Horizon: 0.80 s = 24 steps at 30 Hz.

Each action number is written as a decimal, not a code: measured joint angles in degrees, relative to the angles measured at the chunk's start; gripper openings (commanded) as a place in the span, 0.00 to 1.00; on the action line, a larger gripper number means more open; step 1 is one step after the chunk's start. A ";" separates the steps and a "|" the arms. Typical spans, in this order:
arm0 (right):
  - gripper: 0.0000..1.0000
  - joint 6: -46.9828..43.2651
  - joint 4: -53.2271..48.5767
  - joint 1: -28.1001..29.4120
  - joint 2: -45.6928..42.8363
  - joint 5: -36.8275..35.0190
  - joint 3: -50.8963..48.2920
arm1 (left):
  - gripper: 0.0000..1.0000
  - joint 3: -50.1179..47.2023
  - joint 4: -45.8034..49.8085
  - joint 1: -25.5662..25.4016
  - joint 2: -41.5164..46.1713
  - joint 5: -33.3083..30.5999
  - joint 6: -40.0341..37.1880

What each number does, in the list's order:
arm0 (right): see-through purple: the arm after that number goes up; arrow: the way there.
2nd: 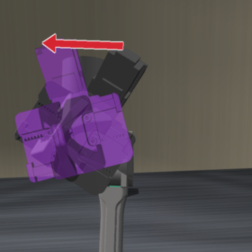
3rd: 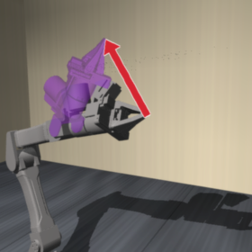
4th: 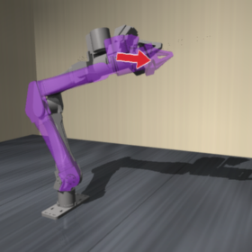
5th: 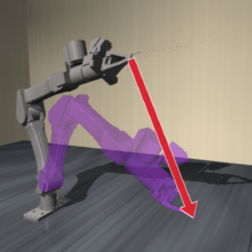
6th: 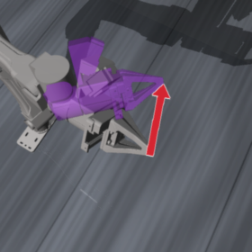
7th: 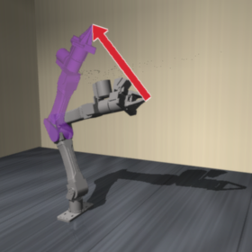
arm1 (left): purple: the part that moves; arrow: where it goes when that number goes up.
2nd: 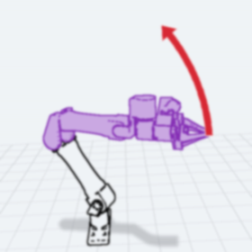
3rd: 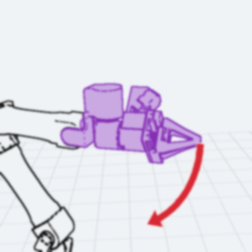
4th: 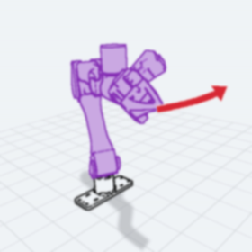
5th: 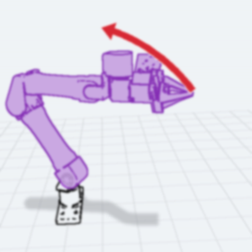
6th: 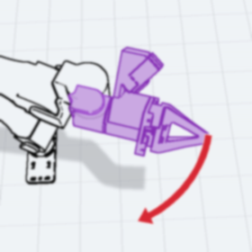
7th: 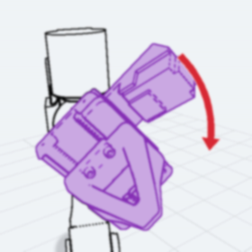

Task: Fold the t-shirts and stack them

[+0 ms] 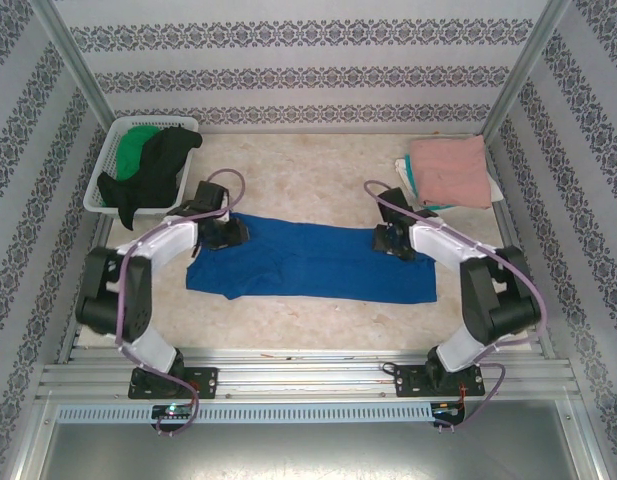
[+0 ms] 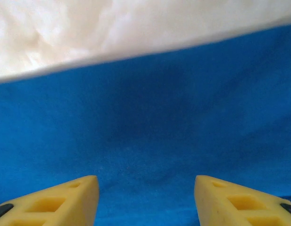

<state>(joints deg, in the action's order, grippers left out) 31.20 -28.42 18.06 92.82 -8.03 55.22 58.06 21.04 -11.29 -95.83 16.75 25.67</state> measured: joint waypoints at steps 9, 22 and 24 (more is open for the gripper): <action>0.61 3.87 0.33 6.10 1.51 0.81 -3.02 | 0.29 14.78 -3.13 0.09 -18.12 2.95 0.98; 0.61 13.33 -3.50 25.35 -2.45 3.56 -5.09 | 0.52 53.13 -2.34 0.02 -42.14 6.95 -0.02; 0.62 13.35 -4.92 24.74 -5.33 2.86 -4.22 | 0.63 55.49 -1.79 0.02 -41.90 7.26 -0.68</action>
<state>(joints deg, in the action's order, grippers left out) 44.56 -33.34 42.81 87.48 -5.17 51.00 113.56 19.25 -11.27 -137.73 24.01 24.99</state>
